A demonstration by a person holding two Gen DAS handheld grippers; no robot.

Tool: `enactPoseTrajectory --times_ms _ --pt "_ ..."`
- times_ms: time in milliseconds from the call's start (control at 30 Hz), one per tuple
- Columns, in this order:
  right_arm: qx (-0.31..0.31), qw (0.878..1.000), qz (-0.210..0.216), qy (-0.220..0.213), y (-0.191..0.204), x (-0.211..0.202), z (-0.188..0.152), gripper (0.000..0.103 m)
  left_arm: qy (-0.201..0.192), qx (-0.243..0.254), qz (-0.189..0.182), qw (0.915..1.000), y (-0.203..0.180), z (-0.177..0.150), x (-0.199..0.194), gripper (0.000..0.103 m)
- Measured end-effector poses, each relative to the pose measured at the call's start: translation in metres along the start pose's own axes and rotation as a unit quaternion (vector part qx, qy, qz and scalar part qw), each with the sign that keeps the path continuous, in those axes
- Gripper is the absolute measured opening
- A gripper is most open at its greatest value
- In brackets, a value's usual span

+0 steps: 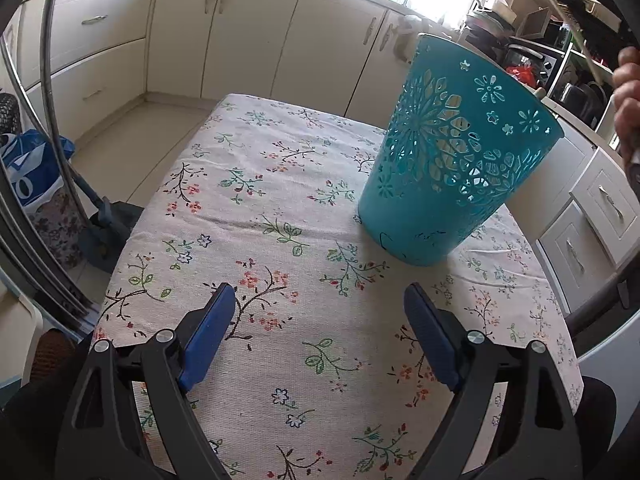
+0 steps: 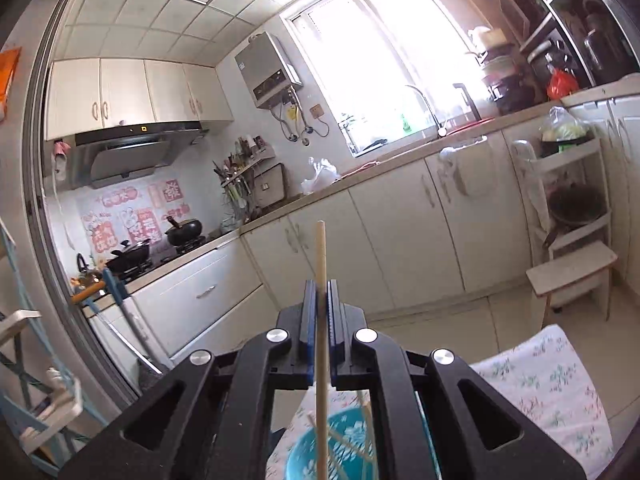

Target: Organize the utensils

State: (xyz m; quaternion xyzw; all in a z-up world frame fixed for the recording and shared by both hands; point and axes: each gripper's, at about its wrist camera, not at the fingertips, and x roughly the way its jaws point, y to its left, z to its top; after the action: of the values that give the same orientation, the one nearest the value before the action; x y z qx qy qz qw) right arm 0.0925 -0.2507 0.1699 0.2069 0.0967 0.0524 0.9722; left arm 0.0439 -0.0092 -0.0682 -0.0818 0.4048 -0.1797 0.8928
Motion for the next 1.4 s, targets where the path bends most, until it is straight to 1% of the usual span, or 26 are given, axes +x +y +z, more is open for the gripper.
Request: enactPoseTrajectory --times_ms 100,267,533,700,767,833,933,1100,1167,1267,1333,1400 --pt "-0.01 1.0 -0.018 0.015 -0.005 0.022 -0.005 0.006 0.004 0.001 -0.002 1.0 -0.001 0.0 0.002 0.082" --pt "-0.032 0.997 -0.037 0.059 -0.011 0.041 -0.02 0.006 0.007 0.004 -0.003 1.0 -0.002 0.0 0.004 0.082" --pt "-0.067 0.99 -0.022 0.12 -0.005 0.031 -0.055 0.007 0.007 0.003 0.0 1.0 -0.001 0.0 0.004 0.082" --pt "-0.074 0.988 -0.014 0.135 -0.002 0.004 -0.069 0.007 0.006 0.002 0.005 1.0 0.0 -0.001 0.003 0.082" --pt "-0.072 0.988 -0.014 0.138 -0.004 -0.011 -0.073 0.012 0.006 0.003 0.007 1.0 0.0 -0.001 0.003 0.083" --pt "-0.071 0.988 -0.018 0.139 -0.006 -0.026 -0.078 0.027 0.006 0.005 0.01 0.9999 -0.001 -0.001 0.002 0.083" --pt "-0.069 0.987 -0.028 0.143 -0.008 -0.05 -0.088 0.03 0.007 0.007 0.013 0.9999 -0.001 -0.001 0.002 0.084" --pt "-0.05 0.982 -0.052 0.173 -0.018 -0.086 -0.12 0.036 0.006 0.011 0.016 0.9998 -0.002 -0.001 0.002 0.085" --pt "-0.038 0.98 -0.062 0.187 -0.022 -0.099 -0.134 0.037 -0.001 0.015 0.022 0.9996 -0.003 0.0 -0.001 0.086" --pt "-0.025 0.976 -0.078 0.202 -0.025 -0.119 -0.151 0.04 -0.026 0.032 0.049 0.998 -0.009 0.0 -0.016 0.091" --pt "-0.02 0.973 -0.089 0.21 -0.025 -0.13 -0.157 0.046 -0.03 0.037 0.056 0.9973 -0.013 -0.001 -0.026 0.095" --pt "-0.02 0.971 -0.1 0.214 -0.021 -0.141 -0.159 0.051 -0.032 0.044 0.061 0.9966 -0.019 0.0 -0.042 0.095"
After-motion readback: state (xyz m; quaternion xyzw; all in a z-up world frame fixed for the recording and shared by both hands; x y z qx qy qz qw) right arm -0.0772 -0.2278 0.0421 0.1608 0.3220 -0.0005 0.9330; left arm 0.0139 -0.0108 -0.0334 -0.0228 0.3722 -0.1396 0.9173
